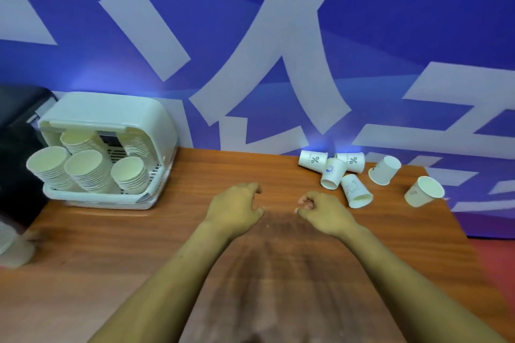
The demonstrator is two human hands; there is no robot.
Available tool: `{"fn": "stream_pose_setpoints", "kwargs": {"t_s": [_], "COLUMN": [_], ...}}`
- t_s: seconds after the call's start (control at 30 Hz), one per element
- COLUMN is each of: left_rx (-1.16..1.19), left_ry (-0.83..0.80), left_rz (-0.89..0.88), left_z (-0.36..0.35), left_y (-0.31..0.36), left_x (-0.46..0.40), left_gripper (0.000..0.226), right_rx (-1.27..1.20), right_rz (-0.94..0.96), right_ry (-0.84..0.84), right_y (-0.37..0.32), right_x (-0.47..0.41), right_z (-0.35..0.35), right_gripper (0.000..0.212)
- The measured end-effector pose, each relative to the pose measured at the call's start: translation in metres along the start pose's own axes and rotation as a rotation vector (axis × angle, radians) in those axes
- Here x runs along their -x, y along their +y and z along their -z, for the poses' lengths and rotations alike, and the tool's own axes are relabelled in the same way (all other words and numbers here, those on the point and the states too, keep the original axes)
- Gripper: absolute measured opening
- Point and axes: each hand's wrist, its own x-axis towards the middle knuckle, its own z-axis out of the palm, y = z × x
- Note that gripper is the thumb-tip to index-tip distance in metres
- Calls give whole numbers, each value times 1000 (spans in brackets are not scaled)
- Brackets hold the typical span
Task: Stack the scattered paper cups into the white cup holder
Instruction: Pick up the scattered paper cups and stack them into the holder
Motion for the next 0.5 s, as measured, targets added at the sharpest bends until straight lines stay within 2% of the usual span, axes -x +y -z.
{"fn": "stream_pose_setpoints", "kwargs": {"t_s": [0.17,0.3,0.5], "left_rx": [34,75,113], "left_ry": [-7,-79,-186], "left_rz": [-18,-21,-46], "left_z": [-8,-26,-66], "left_y": [28,41,96], "left_x": [-24,-53,-84], "left_gripper": [41,42,52], "right_rx": [-22,-27,-58], "right_rz": [-26,-104,-168], "right_ry": [42,55,102], "right_y": [25,51,98], "right_x": [-10,-11,-20], "right_z": [18,21,46], "right_gripper": [17,22,28]}}
